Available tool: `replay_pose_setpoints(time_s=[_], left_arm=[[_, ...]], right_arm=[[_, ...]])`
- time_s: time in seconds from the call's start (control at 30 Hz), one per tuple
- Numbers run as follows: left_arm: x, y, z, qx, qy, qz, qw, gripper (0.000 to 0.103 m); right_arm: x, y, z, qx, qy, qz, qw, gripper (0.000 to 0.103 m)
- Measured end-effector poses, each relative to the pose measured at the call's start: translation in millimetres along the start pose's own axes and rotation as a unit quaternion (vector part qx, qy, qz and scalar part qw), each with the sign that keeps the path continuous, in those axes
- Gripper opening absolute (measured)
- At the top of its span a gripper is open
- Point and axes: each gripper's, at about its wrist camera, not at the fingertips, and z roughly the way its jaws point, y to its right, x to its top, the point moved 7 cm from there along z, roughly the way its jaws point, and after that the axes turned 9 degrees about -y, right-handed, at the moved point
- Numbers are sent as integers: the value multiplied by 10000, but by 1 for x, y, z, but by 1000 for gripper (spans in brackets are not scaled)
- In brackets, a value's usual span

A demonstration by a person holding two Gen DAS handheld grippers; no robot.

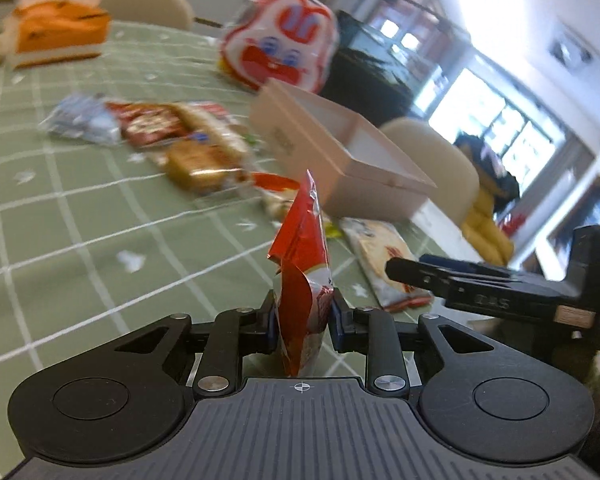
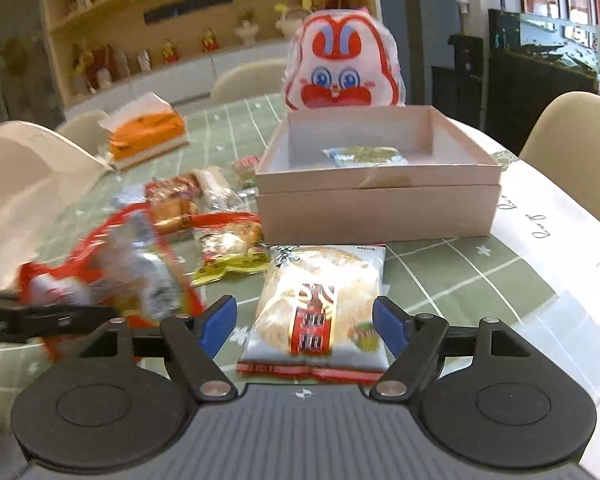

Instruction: Organize snacks

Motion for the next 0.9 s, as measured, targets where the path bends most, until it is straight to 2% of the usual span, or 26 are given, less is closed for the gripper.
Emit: replay_pose_setpoints(time_s=[0.1,0.33,0.47,0.53,0.67,0.9], left_arm=[[1,-9,-1,-93,27,-221,9997,29],[-4,-7,-1,-74,-22,-191,9998,29],[-5,-9,-1,-69,-42,-239,9997,29],[-3,-9,0,-71,-48,-261,9996,29],[-4,-9,1,-83,-79,-244,9996,29],[-7,-1,2,-134,-180,-92,9997,29]], right_arm=[[6,-7,10,-265,-22,-130,9996,80],[8,-5,25,-785,-191,-61,9967,83],[2,2,29,-703,-223,229,9970,85],[-2,-3,26,-548,-240,72,9982,84],[-13,-17,18,-336,-239,-297,9987,77],[-33,-27,-4,-89,-251,-626,9977,76]])
